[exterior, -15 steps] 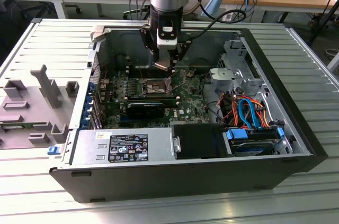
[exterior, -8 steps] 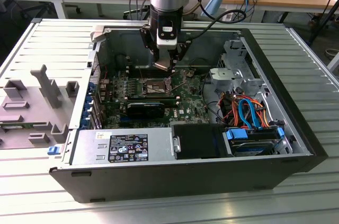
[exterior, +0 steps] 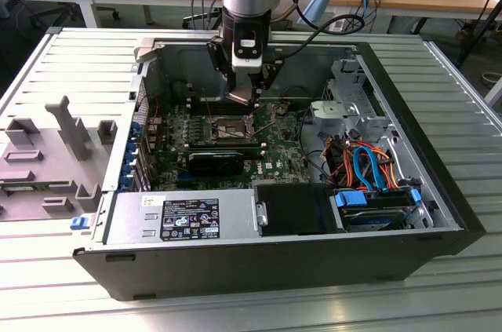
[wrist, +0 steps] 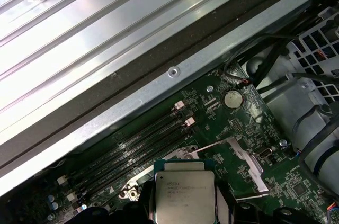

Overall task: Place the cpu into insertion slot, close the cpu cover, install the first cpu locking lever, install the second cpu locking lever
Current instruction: 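Place the cpu into insertion slot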

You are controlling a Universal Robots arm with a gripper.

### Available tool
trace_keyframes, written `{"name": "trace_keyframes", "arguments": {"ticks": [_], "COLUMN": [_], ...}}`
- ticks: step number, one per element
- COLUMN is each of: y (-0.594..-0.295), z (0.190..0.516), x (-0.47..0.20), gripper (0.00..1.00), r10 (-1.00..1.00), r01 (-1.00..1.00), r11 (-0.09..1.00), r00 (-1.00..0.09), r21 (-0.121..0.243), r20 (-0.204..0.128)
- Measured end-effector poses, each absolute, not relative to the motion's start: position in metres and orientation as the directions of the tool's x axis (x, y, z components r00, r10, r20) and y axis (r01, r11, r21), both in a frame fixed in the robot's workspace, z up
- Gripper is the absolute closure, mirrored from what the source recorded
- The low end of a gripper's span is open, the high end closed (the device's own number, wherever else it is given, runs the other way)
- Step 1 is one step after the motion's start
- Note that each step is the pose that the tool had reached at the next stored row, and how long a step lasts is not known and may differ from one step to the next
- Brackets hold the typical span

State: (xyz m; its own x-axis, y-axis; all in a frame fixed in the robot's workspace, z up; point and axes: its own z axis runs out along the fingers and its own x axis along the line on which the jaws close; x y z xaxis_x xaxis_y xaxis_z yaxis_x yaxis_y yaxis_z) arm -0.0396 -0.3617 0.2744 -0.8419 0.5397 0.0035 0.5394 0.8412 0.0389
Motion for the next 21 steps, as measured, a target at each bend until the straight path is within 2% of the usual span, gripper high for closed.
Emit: {"name": "trace_keyframes", "arguments": {"ticks": [21], "y": [-0.3617], "z": [0.2743], "x": [-0.0396], "gripper": [0.45], "r10": [0.549], "r01": [0.549], "r11": [0.835], "r00": [-0.836], "r21": [0.039], "r20": [0.004]}}
